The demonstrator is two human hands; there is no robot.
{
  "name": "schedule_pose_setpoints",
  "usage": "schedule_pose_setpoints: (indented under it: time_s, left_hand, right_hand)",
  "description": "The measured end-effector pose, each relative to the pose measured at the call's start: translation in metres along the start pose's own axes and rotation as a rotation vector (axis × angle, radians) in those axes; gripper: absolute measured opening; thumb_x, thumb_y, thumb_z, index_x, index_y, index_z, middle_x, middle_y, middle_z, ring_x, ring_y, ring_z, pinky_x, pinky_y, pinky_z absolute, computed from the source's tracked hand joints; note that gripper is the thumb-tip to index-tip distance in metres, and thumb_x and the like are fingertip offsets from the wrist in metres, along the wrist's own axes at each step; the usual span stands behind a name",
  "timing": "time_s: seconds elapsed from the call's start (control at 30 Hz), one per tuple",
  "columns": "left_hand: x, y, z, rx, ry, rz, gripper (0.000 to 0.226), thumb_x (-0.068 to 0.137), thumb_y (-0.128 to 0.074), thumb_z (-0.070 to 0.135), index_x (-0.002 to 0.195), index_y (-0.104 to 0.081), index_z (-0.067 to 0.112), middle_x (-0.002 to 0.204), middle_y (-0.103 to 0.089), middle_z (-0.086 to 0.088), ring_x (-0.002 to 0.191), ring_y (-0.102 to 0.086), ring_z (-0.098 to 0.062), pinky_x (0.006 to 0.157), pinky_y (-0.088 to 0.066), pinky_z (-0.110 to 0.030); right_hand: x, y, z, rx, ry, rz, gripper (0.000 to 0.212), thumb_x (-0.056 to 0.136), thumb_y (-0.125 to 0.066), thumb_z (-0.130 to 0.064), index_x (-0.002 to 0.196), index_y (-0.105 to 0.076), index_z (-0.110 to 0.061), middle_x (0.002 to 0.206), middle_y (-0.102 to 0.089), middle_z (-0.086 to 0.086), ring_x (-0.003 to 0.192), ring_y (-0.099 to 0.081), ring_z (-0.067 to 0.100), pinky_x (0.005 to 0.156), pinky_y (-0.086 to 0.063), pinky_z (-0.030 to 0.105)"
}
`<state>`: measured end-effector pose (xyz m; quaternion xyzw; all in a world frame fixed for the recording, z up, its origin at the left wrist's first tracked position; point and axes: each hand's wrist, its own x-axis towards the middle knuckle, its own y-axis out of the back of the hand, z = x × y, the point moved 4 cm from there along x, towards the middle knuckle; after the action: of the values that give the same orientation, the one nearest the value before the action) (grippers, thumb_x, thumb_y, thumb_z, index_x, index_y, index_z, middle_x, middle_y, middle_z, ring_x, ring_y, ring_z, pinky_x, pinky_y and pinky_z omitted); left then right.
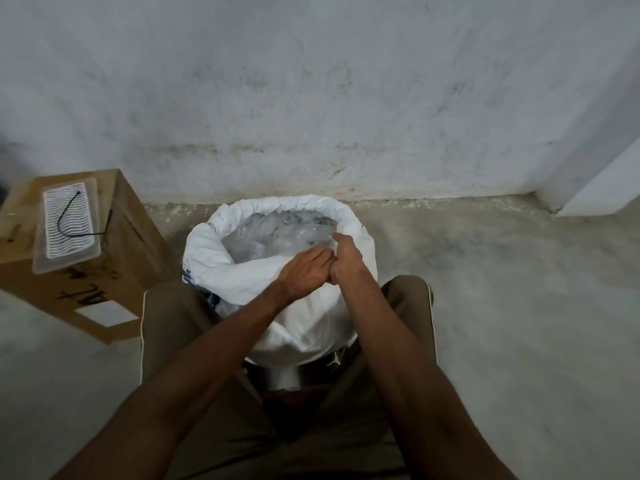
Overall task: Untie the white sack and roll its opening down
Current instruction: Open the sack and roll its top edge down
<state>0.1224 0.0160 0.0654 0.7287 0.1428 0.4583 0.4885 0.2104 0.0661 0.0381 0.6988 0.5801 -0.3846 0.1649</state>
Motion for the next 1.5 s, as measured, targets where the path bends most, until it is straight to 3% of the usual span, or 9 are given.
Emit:
schedule_pose_setpoints:
  time_s: [0.17,0.37,0.47,0.53,0.67,0.83,1.13,1.33,1.5]
  left_hand:
    - [-0.04,0.018,-0.016,-0.461,0.436,-0.191,0.047,0.075,-0.072,0.028,0.113,-0.044,0.023,0.109,-0.06,-0.002,0.096,-0.06,-0.021,0.076,-0.051,-0.032]
    - [-0.06,0.02,-0.047,-0.447,0.7,-0.447,0.08,0.048,-0.076,0.061,0.12,-0.062,0.03,0.114,-0.068,0.007,0.101,-0.062,-0.016,0.084,-0.053,-0.035]
    - [-0.052,0.021,-0.041,-0.312,0.652,-0.448,0.047,0.059,-0.077,0.044,0.099,-0.066,0.022,0.096,-0.072,0.002,0.089,-0.067,-0.024,0.071,-0.052,-0.034]
    - [-0.049,0.021,-0.033,-0.207,0.569,-0.348,0.037,0.067,-0.075,0.033,0.097,-0.062,0.017,0.092,-0.069,-0.002,0.085,-0.067,-0.029,0.067,-0.049,-0.035]
    - [-0.047,0.019,-0.014,0.016,0.262,-0.28,0.04,0.054,-0.083,0.02,0.089,-0.064,0.013,0.08,-0.065,-0.005,0.069,-0.065,-0.028,0.053,-0.045,-0.032]
    - [-0.054,0.013,-0.009,0.133,0.144,-0.113,0.033,0.053,-0.081,0.01,0.083,-0.068,0.011,0.075,-0.065,-0.005,0.066,-0.063,-0.026,0.055,-0.045,-0.033]
    - [-0.081,0.018,-0.04,-0.575,0.637,-0.375,0.067,0.058,-0.085,0.033,0.114,-0.05,0.023,0.101,-0.062,0.007,0.09,-0.061,-0.012,0.077,-0.05,-0.027]
    - [-0.066,0.015,-0.031,-0.152,0.509,-0.493,0.02,0.078,-0.072,0.028,0.088,-0.061,0.014,0.087,-0.068,-0.005,0.08,-0.064,-0.028,0.063,-0.034,-0.029]
    - [-0.072,-0.001,-0.003,0.02,0.016,-0.346,0.015,0.062,-0.071,0.003,0.073,-0.064,0.01,0.068,-0.061,-0.006,0.055,-0.061,-0.028,0.045,-0.042,-0.03]
  right_hand:
    - [0.085,0.016,0.019,-0.044,0.02,-0.05,0.071,0.059,-0.063,-0.014,0.129,-0.06,-0.003,0.119,-0.068,0.014,0.097,-0.069,0.039,0.081,-0.059,0.049]
    - [-0.001,0.019,0.027,0.108,0.111,0.011,0.028,0.097,-0.036,-0.014,0.092,-0.06,-0.001,0.091,-0.062,0.014,0.088,-0.063,0.032,0.087,-0.048,0.031]
    - [0.003,0.023,0.026,-0.118,0.214,0.127,0.02,0.092,-0.051,-0.018,0.1,-0.064,-0.006,0.102,-0.072,0.016,0.097,-0.067,0.044,0.077,-0.055,0.029]
    - [-0.003,0.02,0.025,-0.386,0.154,-0.067,0.073,0.079,-0.075,-0.041,0.138,-0.046,-0.011,0.147,-0.048,0.015,0.126,-0.053,0.038,0.097,-0.052,0.047]
    - [-0.03,0.024,-0.012,-1.084,0.939,-0.101,0.125,0.062,-0.092,-0.039,0.157,-0.012,-0.03,0.163,-0.001,0.003,0.152,-0.004,0.025,0.122,-0.011,0.046]
    - [-0.031,0.01,-0.019,-1.857,1.047,-0.484,0.082,0.056,-0.091,-0.038,0.131,-0.057,-0.031,0.132,-0.059,-0.001,0.124,-0.052,0.02,0.108,-0.036,0.044]
    - [-0.021,0.005,0.008,-2.045,1.342,-0.124,0.036,0.059,-0.077,-0.018,0.091,-0.062,-0.017,0.085,-0.071,0.004,0.079,-0.069,0.03,0.072,-0.043,0.033]
    - [-0.011,0.009,0.031,-1.895,1.351,-0.221,0.052,0.054,-0.084,-0.033,0.095,-0.055,-0.022,0.092,-0.066,-0.002,0.082,-0.066,0.024,0.076,-0.042,0.038]
    - [-0.016,-0.006,0.012,-1.893,1.084,-0.486,0.082,0.05,-0.085,-0.049,0.123,-0.051,-0.032,0.123,-0.052,-0.008,0.104,-0.048,0.008,0.083,-0.035,0.036]
